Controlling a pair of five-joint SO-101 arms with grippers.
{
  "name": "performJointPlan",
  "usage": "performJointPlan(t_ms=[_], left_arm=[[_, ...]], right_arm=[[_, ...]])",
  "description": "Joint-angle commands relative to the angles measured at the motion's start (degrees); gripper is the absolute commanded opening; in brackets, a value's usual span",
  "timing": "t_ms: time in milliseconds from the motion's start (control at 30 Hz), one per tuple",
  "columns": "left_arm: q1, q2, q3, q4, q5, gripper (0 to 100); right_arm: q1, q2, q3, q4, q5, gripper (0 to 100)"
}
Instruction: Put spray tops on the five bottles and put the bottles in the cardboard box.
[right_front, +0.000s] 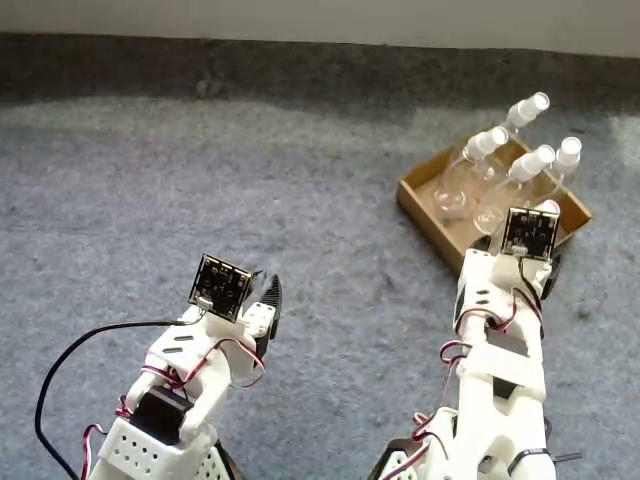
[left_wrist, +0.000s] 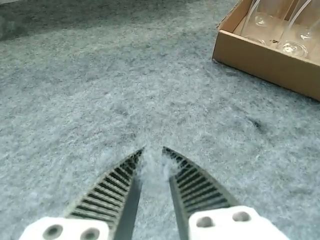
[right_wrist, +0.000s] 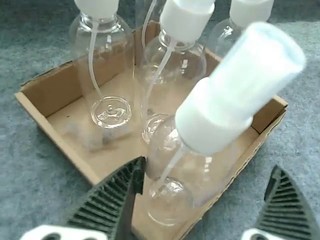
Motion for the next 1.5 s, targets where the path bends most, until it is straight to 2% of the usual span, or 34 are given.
performJointPlan(t_ms=[0, 433, 667, 800, 967, 1100, 1300, 1467], left_arm=[[-0.75, 0.13, 1.27, 0.18, -0.26, 0], [-1.71, -0.04, 1.27, 0.18, -0.26, 0], [-17.80, -0.22, -6.99, 2.55, 0.00, 0], [-20.53, -0.22, -11.65, 9.32, -0.18, 0], [-21.58, -0.22, -11.65, 11.08, -0.26, 0], [-24.57, -0.22, -6.99, 13.36, -0.26, 0], [-27.65, -0.22, -0.48, 13.36, -0.26, 0], [-27.30, -0.13, 1.19, 15.12, -0.26, 0]], right_arm=[[-0.66, -4.18, -6.11, 6.46, -0.35, 32.8], [-0.66, -27.47, -14.29, 32.48, -0.18, 32.5], [-0.75, -33.80, -21.05, 44.79, -0.18, 32.0], [-5.93, -35.82, -26.24, 52.88, -0.18, 24.6], [-16.04, -39.34, -32.13, 62.90, -0.18, 17.5], [-21.32, -43.12, -34.51, 67.91, -0.18, 12.7], [-23.08, -48.22, -34.68, 69.41, -0.18, 0.2], [-23.08, -52.44, -32.13, 71.08, -0.18, 0.5]])
